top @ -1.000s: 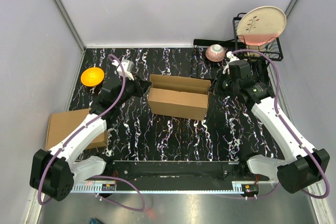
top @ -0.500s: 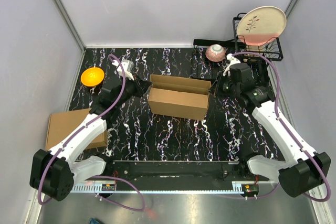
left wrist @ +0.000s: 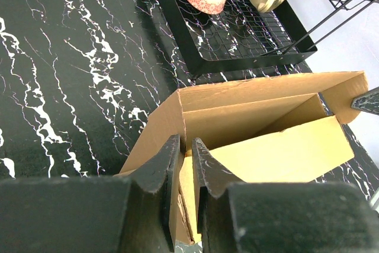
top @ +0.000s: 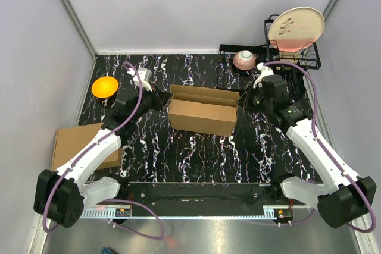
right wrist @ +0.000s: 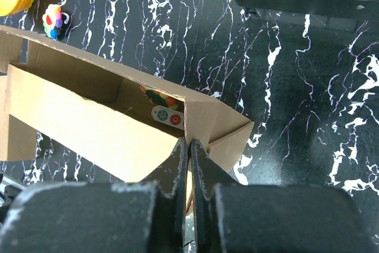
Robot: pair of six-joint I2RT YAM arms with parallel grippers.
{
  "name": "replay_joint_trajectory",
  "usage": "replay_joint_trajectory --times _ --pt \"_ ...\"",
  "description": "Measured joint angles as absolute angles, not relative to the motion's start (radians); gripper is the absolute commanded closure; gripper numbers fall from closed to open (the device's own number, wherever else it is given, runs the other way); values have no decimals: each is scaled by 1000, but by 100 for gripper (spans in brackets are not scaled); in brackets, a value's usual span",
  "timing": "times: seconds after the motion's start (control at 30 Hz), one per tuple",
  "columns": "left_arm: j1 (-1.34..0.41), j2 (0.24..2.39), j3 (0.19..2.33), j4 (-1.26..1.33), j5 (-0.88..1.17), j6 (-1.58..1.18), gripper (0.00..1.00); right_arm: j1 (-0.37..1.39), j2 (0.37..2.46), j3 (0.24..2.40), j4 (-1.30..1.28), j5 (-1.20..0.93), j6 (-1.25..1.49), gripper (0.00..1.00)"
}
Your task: Fold the paper box
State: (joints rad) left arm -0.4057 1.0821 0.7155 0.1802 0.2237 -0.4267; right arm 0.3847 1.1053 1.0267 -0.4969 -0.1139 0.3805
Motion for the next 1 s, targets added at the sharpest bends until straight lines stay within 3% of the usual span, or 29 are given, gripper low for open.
replay_joint_trajectory --times 1.0 --pt "-417 1103 715 169 236 -435 85 394 1119 1089 -607 -68 280 100"
